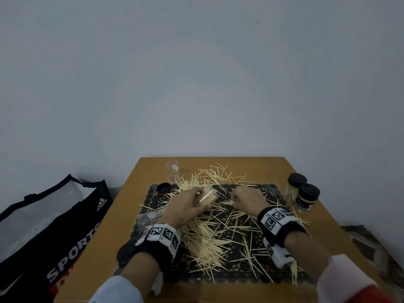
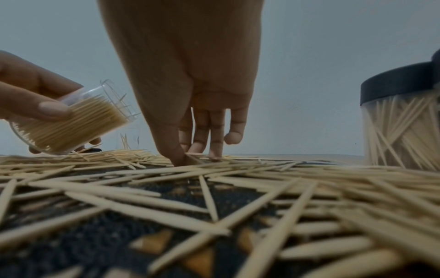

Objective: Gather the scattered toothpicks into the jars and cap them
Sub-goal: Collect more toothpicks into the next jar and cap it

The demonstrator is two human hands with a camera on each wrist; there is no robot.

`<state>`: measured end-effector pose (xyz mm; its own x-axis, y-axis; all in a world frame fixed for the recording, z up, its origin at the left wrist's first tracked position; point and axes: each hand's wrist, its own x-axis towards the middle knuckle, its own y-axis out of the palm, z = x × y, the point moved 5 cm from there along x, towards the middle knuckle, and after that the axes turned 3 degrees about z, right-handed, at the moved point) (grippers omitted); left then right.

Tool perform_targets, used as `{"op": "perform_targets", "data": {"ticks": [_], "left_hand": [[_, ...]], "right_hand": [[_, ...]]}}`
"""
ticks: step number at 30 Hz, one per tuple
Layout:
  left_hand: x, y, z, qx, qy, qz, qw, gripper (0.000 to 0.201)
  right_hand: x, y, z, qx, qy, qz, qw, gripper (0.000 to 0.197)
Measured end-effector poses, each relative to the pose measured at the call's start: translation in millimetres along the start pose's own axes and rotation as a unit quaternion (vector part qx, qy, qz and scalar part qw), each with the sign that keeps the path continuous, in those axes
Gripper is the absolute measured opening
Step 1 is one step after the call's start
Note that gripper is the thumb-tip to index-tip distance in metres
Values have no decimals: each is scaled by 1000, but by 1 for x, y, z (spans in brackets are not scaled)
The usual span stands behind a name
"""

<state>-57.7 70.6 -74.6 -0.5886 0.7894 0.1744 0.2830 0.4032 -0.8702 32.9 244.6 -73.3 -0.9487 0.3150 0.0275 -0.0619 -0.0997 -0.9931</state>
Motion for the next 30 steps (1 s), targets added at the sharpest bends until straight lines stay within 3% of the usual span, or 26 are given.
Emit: {"op": "perform_targets", "data": {"ticks": [6,13,21,30], "left_hand": [[-1,1,-2,1,1,1,1000,60],[0,2,0,7,0,5,1000,60],[0,8,-2,-22,38,43,998,60],[3,13,-1,-39,59,52,996,60]], "right_hand": [[1,-1,-2,12,-9,-50,999,12],[1,-12,-1,120,-27,-123,985,11],[-4,-18,15,195,-151,-123,961,14],[-3,-16,12,293,-143,-108,939,8]]}}
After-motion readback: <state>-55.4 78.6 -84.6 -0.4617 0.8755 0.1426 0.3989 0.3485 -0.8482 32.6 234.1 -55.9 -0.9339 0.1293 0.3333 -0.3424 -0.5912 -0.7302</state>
